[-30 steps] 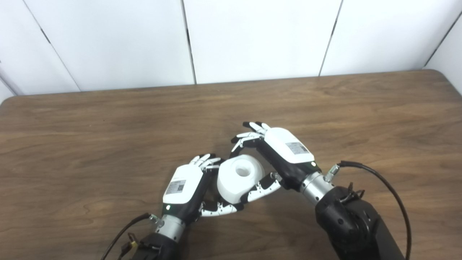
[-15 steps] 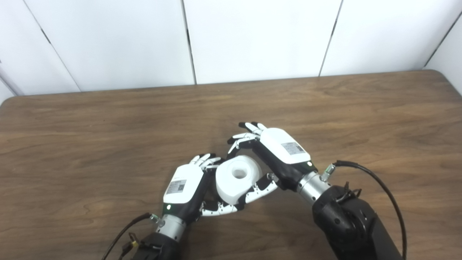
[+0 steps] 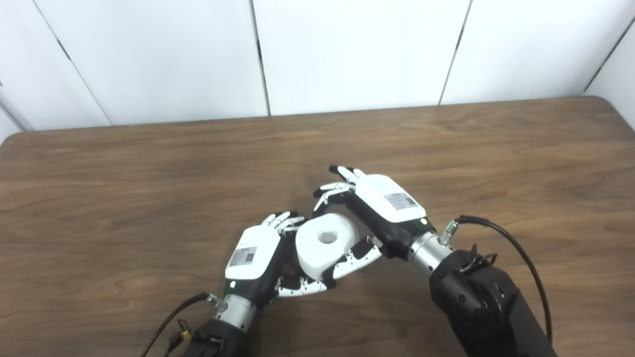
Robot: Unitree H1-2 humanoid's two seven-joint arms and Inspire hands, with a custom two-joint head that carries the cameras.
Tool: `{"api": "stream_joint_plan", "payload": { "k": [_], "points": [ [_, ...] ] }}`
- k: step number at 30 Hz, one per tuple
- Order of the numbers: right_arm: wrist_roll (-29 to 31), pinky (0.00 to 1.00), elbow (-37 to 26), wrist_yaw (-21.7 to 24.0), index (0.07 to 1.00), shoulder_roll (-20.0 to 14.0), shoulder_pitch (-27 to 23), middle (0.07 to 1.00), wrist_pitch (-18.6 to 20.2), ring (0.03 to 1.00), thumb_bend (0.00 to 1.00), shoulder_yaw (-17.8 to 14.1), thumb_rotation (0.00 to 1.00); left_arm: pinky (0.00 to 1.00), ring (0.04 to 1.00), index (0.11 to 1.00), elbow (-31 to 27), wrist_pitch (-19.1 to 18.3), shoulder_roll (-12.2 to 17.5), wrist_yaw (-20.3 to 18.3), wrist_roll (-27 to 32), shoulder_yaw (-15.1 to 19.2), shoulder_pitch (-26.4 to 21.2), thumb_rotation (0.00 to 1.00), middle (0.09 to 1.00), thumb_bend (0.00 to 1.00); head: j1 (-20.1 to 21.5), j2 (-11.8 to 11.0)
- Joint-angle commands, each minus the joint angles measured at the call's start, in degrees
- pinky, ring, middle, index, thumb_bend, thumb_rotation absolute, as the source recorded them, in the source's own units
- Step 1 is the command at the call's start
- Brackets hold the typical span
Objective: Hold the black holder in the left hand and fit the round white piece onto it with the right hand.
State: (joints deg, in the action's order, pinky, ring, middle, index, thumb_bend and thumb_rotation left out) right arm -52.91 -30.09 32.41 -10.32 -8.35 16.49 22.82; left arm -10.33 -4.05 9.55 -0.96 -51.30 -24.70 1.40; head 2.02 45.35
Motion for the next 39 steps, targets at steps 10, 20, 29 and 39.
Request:
{"api": "stream_joint_plan", "payload": {
  "k": [10,20,29,39],
  "points": [
    [-1.67,1.0,-1.74,2.28,0.8,0.67,-1.04,0.921,0.02,1.0,0.98,-0.42,0.44,0.93,0.901,0.489,0.99,-0.58,-0.12,-1.48,-1.46,-0.86,-0.31,0.05,0.814,0.52,0.2,0.03],
    [-2.41,1.0,-1.34,2.44,0.847,0.96,-0.9,0.936,-0.2,1.0,0.99,-0.92,0.48,0.93,0.898,0.489,1.39,-0.18,0.0,-1.17,-1.41,-0.85,-0.42,0.05,0.81,0.52,0.14,0.07],
    [-2.04,1.0,-1.79,3.25,0.864,1.33,-2.1,0.94,0.36,1.0,0.99,-2.14,0.53,0.93,0.899,0.489,2.25,-0.25,0.14,-1.33,-1.39,-0.86,-0.98,0.05,0.81,0.52,0.37,-0.22],
    [-1.64,1.0,-3.79,6.26,0.873,0.91,-4.5,0.942,1.64,1.0,0.99,-4.12,0.55,0.93,0.901,0.488,4.81,0.07,0.04,-0.22,-1.5,-0.97,-2.13,0.05,0.817,0.52,0.73,-1.35]
  ]
}}
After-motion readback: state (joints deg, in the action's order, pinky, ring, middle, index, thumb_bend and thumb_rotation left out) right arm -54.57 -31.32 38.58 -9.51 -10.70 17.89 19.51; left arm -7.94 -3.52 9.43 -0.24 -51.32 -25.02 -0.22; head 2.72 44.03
